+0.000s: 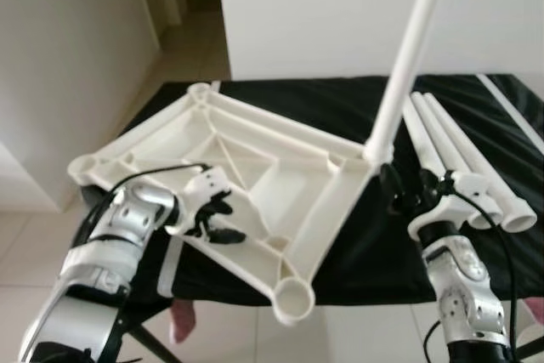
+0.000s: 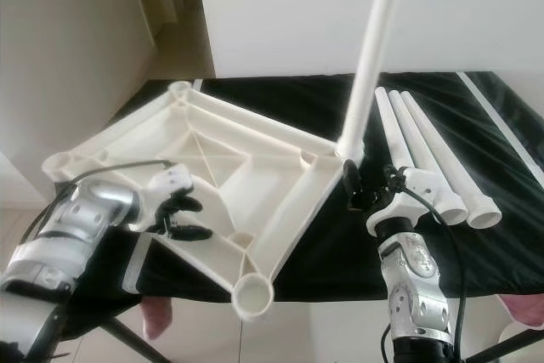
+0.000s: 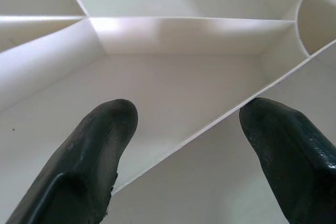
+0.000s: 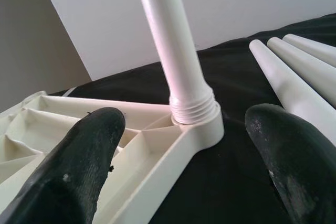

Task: Building children table

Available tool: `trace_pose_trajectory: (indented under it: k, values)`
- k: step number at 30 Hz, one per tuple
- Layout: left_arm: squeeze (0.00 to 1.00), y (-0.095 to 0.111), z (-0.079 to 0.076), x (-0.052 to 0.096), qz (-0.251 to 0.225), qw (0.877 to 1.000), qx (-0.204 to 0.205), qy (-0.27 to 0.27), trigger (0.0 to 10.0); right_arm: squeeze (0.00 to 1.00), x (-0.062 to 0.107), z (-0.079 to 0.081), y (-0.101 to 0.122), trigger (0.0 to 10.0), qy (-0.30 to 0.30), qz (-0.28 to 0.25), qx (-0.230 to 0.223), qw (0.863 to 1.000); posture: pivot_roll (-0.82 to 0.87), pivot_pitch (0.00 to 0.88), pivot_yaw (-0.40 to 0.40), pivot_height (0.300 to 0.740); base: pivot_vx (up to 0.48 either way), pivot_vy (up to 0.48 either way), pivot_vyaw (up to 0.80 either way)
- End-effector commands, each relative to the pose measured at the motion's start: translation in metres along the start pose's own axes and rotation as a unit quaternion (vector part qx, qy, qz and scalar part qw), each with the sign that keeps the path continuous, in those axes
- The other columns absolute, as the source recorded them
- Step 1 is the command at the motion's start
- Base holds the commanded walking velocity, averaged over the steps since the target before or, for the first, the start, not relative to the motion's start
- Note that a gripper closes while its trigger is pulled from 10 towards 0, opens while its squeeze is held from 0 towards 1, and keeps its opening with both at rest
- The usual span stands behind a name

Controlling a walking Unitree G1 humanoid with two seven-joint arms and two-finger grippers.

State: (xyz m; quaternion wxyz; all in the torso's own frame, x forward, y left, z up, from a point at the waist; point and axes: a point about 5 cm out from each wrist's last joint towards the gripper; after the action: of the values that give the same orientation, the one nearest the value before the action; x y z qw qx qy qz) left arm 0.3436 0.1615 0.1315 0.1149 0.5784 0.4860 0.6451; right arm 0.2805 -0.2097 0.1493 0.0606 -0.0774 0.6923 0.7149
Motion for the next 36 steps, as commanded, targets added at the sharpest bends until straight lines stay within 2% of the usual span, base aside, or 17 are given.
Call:
trace_pose_trajectory:
  k: [1,3,8,10,12,13,14,15,18,19,22,23,25,27,31,33,36]
  values:
    - [0.0,-0.014,0.028,0.005,-0.019,0.963,0.04,0.265,10.0,0.0,0.0,0.003,0.0,10.0,0.001,0.004,-0.007,1.0,0.02,0.0,0.033,0.74,0.0,0.0,0.0]
    - [0.0,-0.009,0.03,0.004,-0.027,0.952,0.042,0.301,10.0,0.0,-0.002,0.003,0.002,10.0,0.0,0.003,-0.007,1.0,0.03,0.0,0.027,0.74,0.0,0.0,0.0]
    - [0.0,-0.001,0.021,-0.006,-0.033,0.953,0.026,0.3,10.0,0.0,-0.003,0.004,0.004,10.0,-0.002,0.002,-0.005,1.0,0.02,0.0,0.024,0.74,0.0,0.0,0.0]
    - [0.0,0.007,0.011,-0.007,-0.042,0.967,-0.032,0.251,10.0,0.0,-0.003,0.005,0.006,10.0,0.002,-0.004,0.001,1.0,0.02,0.0,0.023,0.74,0.0,0.0,0.0]
    - [0.0,0.007,0.011,-0.007,-0.042,0.967,-0.032,0.251,10.0,0.0,-0.003,0.005,0.006,10.0,0.002,-0.004,0.001,1.0,0.02,0.0,0.023,0.74,0.0,0.0,0.0]
    - [0.0,0.01,0.006,-0.007,-0.052,0.974,-0.032,0.216,10.0,0.0,-0.003,0.005,0.007,10.0,0.001,-0.007,0.006,1.0,0.02,0.0,0.023,0.74,0.0,0.0,0.0]
    - [0.0,0.01,0.006,-0.007,-0.052,0.974,-0.032,0.216,10.0,0.0,-0.003,0.005,0.007,10.0,0.001,-0.007,0.006,1.0,0.02,0.0,0.023,0.74,0.0,0.0,0.0]
    - [0.0,0.015,-0.016,0.001,-0.108,0.989,-0.054,0.086,10.0,0.0,-0.003,0.003,0.011,10.0,-0.006,-0.018,0.015,1.0,0.02,0.0,0.023,0.74,0.0,0.0,0.0]
    - [0.0,0.018,-0.024,0.005,-0.13,0.988,-0.074,0.049,10.0,0.0,-0.003,0.002,0.013,10.0,-0.009,-0.021,0.018,1.0,0.02,0.0,0.024,0.74,0.0,0.0,0.0]
    - [0.0,0.019,-0.033,0.015,-0.164,0.982,-0.09,0.008,10.0,0.0,-0.002,0.0,0.014,10.0,-0.012,-0.022,0.016,1.0,0.02,0.0,0.024,0.74,0.0,0.0,0.0]
    - [0.0,0.019,-0.034,0.021,-0.184,0.979,-0.086,-0.004,10.0,0.0,-0.002,0.0,0.014,10.0,-0.014,-0.021,0.013,1.0,0.02,0.0,0.024,0.74,0.0,0.0,0.0]
    - [0.0,0.019,-0.033,0.024,-0.189,0.98,-0.065,-0.006,10.0,0.0,-0.001,0.0,0.013,10.0,-0.014,-0.019,0.014,1.0,0.02,0.0,0.023,0.74,0.0,0.0,0.0]
    - [0.0,0.019,-0.033,0.025,-0.19,0.98,-0.058,-0.01,10.0,0.0,-0.001,-0.001,0.013,10.0,-0.015,-0.019,0.013,1.0,0.02,0.0,0.023,0.74,0.0,0.0,0.0]
    - [0.0,0.02,-0.036,0.027,-0.205,0.976,-0.075,-0.008,10.0,0.0,0.0,0.0,0.013,10.0,-0.014,-0.017,0.014,1.0,0.02,0.0,0.025,0.74,0.0,0.0,0.0]
    - [0.0,0.015,-0.061,0.032,-0.253,0.964,-0.052,-0.066,10.0,0.0,0.002,-0.001,0.012,10.0,-0.018,-0.016,0.014,1.0,0.02,0.0,0.028,0.74,0.0,0.0,0.0]
    - [0.0,0.014,-0.065,0.033,-0.255,0.962,-0.053,-0.075,10.0,0.0,0.002,-0.001,0.011,10.0,-0.019,-0.015,0.014,1.0,0.02,0.0,0.028,0.74,0.0,0.0,0.0]
    - [0.0,-0.007,-0.078,0.023,-0.189,0.972,-0.058,-0.124,10.0,0.0,0.002,-0.002,0.011,10.0,-0.023,-0.015,0.014,1.0,0.02,0.0,0.029,0.74,0.0,0.0,0.0]
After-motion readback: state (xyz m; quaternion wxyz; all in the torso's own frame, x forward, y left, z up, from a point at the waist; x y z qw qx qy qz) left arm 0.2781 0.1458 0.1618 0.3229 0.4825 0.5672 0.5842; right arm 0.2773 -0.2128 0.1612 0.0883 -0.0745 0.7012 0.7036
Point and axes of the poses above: a point about 5 cm out from each wrist's last joint towards the gripper, its own x axis pointing back from the gripper into the wrist, its own y axis along the axis of the wrist's last joint, z = x × y, and after that the axes turned 12 degrees about x, right-handed
